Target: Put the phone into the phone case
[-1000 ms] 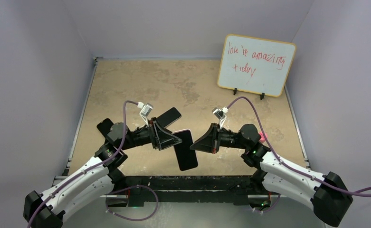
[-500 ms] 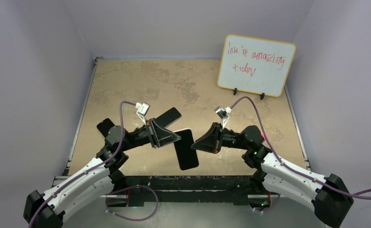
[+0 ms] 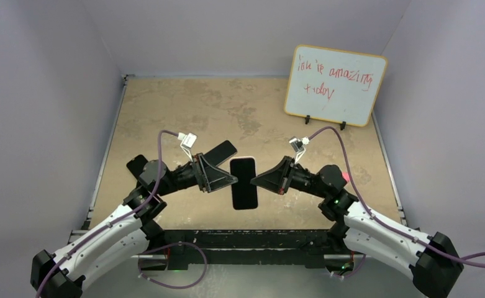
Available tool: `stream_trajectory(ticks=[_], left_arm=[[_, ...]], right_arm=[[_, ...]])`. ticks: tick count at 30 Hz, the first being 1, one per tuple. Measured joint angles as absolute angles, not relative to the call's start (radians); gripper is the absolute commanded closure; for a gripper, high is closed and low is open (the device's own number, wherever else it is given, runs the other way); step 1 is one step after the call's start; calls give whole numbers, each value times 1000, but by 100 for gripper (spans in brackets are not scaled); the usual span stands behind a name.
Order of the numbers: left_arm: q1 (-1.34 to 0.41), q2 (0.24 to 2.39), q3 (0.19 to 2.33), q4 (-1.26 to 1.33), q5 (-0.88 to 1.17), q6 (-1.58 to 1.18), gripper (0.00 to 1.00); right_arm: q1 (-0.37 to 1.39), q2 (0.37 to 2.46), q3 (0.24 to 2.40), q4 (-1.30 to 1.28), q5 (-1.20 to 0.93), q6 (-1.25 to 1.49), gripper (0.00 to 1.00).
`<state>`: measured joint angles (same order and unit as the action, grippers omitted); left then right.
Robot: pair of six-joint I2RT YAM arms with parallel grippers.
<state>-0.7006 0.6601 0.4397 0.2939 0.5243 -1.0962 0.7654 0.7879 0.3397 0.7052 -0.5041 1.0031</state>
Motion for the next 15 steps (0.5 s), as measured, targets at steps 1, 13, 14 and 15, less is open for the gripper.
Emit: stream_trajectory(ticks=[1, 13, 14, 15], left_arm=[[-701, 661, 440, 289, 524, -1095, 41], [-701, 763, 344, 398, 575, -1114, 50], [-701, 770, 336, 409, 578, -1117, 53], [-701, 772, 333, 413, 580, -1118, 55]], right_arm=[[765, 783, 340, 701, -484, 1008, 100], [765, 759, 340, 683, -232, 1070, 100], [765, 759, 340, 683, -224, 1074, 100], [765, 759, 340, 685, -215, 1076, 100]])
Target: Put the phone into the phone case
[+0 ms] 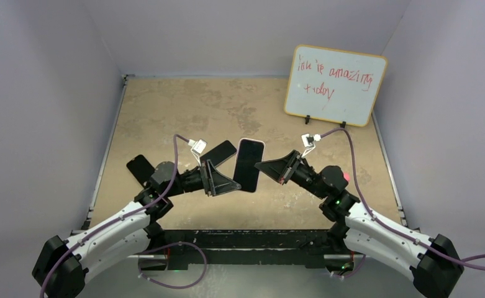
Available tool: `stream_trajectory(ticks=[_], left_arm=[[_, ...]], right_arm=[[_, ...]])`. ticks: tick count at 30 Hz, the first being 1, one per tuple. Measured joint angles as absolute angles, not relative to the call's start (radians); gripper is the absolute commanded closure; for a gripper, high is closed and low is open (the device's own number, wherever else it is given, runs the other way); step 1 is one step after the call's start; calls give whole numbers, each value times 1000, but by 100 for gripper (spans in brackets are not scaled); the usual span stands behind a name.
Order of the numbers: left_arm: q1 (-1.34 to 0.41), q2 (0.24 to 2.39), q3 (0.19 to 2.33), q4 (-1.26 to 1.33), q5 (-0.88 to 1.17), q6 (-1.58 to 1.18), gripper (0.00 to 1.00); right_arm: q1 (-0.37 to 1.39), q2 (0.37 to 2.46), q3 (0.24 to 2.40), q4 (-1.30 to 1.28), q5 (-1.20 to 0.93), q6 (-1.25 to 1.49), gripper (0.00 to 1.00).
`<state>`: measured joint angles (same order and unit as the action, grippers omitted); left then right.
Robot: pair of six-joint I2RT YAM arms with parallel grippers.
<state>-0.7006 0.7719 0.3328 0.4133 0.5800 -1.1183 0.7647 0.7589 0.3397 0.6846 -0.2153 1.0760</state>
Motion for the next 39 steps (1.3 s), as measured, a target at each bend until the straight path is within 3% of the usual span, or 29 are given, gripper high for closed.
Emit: stream_trajectory(ticks=[7, 8, 15, 20, 22, 26, 30, 33, 37, 39], left_arm=[[-700, 778, 329, 446, 585, -1132, 98], [-701, 778, 329, 448, 585, -1135, 100], [-701, 772, 329, 402, 564, -1131, 100], [-701, 748, 345, 325, 545, -1102, 59], [-701, 740, 353, 297, 533, -1085, 52], [-701, 734, 358, 270, 512, -1067, 49], [-701, 737, 358, 273, 503, -1055, 49], [-701, 760, 358, 289, 503, -1054, 56], [-701, 810, 358, 320, 508, -1057, 78], [-701, 821, 358, 345, 518, -1063, 91]], right_arm=[[765, 753, 326, 688, -166, 1100, 100], [765, 752, 322, 693, -164, 1105, 100], [764, 755, 305, 695, -149, 1110, 100], [765, 768, 301, 692, -150, 1119, 100], [765, 768, 301, 693, -151, 1117, 100], [764, 793, 301, 691, -178, 1111, 100], [764, 838, 304, 696, -258, 1100, 100], [764, 875, 305, 721, -311, 1101, 100], [764, 914, 305, 767, -365, 1108, 100], [764, 924, 305, 776, -377, 1107, 88]])
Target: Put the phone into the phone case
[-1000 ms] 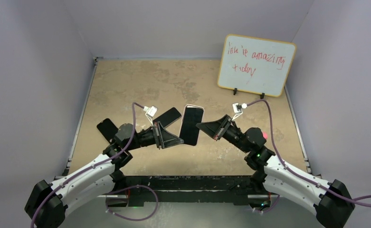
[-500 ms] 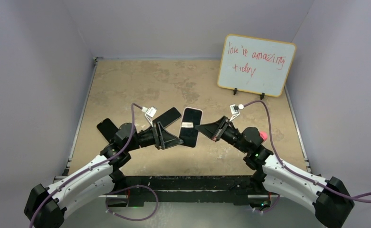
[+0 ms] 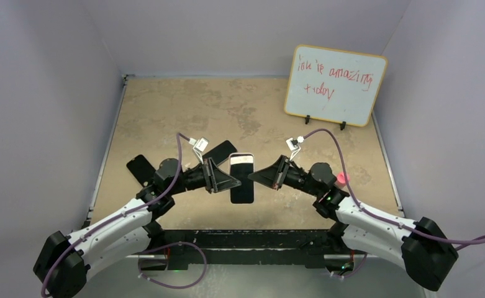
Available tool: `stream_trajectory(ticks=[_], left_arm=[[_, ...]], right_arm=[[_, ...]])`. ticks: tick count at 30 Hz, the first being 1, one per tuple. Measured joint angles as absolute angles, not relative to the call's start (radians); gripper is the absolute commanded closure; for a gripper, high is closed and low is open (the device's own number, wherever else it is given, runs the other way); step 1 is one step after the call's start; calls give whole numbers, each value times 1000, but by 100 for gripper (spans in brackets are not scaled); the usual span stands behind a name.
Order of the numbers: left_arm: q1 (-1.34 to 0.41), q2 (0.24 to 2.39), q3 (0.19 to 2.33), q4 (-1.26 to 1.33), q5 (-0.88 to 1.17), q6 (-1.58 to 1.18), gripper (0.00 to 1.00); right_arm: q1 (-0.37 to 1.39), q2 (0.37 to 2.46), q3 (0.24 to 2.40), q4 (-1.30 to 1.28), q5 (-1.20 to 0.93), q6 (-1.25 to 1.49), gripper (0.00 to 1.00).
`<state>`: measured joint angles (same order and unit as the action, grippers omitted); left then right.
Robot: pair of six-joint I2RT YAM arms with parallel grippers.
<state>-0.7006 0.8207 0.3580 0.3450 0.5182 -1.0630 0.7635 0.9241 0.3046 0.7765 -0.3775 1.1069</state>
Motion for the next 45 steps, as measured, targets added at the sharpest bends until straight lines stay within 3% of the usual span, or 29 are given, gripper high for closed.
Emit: stream_trajectory(ticks=[2, 4, 7, 11, 22, 25, 30, 33, 39, 40, 43, 45], left_arm=[[-700, 820, 357, 373, 525, -1073, 100], [-701, 813, 356, 389, 525, -1081, 100], [-702, 797, 349, 388, 511, -1081, 100], [-701, 771, 343, 376, 477, -1081, 100], [-701, 715, 339, 403, 411, -1081, 100], [-701, 714, 323, 422, 398, -1082, 100], [-702, 712, 307, 426, 376, -1079, 100], [-702, 703, 309, 397, 358, -1053, 100], [-701, 704, 334, 313, 341, -1026, 100], [-700, 709, 337, 312, 345, -1025, 98], [-693, 727, 346, 312, 360, -1026, 73], [-684, 740, 353, 311, 371, -1026, 63]], right_arm=[[756, 930, 305, 787, -390, 1112, 70], [753, 929, 307, 799, -398, 1117, 52], [756, 926, 312, 807, -437, 1119, 42], [757, 909, 312, 792, -476, 1108, 39], [759, 918, 302, 782, -551, 1100, 49], [759, 959, 302, 816, -575, 1111, 56], [757, 1009, 302, 836, -591, 1134, 84], [757, 1014, 301, 829, -587, 1151, 96], [760, 1015, 301, 794, -559, 1151, 100], [760, 1015, 301, 793, -559, 1151, 100], [760, 1015, 301, 791, -556, 1144, 100], [760, 1013, 301, 792, -553, 1142, 100]])
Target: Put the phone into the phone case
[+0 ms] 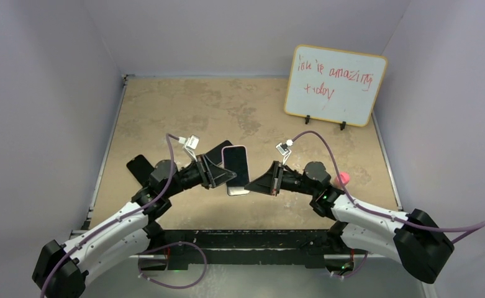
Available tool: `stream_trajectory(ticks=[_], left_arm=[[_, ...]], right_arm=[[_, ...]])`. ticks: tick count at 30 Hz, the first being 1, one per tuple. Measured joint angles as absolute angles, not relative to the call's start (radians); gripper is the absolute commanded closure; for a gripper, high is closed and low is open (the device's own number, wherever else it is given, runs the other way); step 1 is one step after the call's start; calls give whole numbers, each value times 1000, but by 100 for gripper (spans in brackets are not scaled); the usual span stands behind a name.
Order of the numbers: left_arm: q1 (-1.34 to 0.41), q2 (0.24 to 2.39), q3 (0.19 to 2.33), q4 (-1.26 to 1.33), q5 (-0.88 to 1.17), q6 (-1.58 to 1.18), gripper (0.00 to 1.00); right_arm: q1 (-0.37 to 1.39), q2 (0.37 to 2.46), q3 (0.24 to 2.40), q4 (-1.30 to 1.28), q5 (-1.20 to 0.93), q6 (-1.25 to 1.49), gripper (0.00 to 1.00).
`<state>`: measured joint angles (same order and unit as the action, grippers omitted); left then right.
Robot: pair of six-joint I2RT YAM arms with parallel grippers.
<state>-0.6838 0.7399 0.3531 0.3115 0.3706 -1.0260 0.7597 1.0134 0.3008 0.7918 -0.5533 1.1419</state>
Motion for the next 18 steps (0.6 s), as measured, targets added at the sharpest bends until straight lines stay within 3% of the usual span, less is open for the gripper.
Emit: stream_trajectory(ticks=[4, 10, 12, 15, 16, 18], left_arm=[[-641, 756, 354, 309, 386, -1039, 58], [-551, 766, 337, 413, 424, -1122, 60], [-537, 774, 332, 434, 423, -1135, 68], [-530, 798, 331, 455, 418, -1142, 95], [-529, 809, 331, 460, 418, -1145, 100], [-529, 826, 334, 470, 417, -1146, 100]], right_arm=[[760, 1003, 301, 775, -546, 1130, 100], [759, 999, 301, 767, -569, 1106, 100], [760, 999, 301, 766, -573, 1101, 100], [759, 999, 301, 767, -580, 1094, 100], [759, 1000, 301, 768, -581, 1092, 100], [758, 1006, 300, 756, -580, 1087, 100]])
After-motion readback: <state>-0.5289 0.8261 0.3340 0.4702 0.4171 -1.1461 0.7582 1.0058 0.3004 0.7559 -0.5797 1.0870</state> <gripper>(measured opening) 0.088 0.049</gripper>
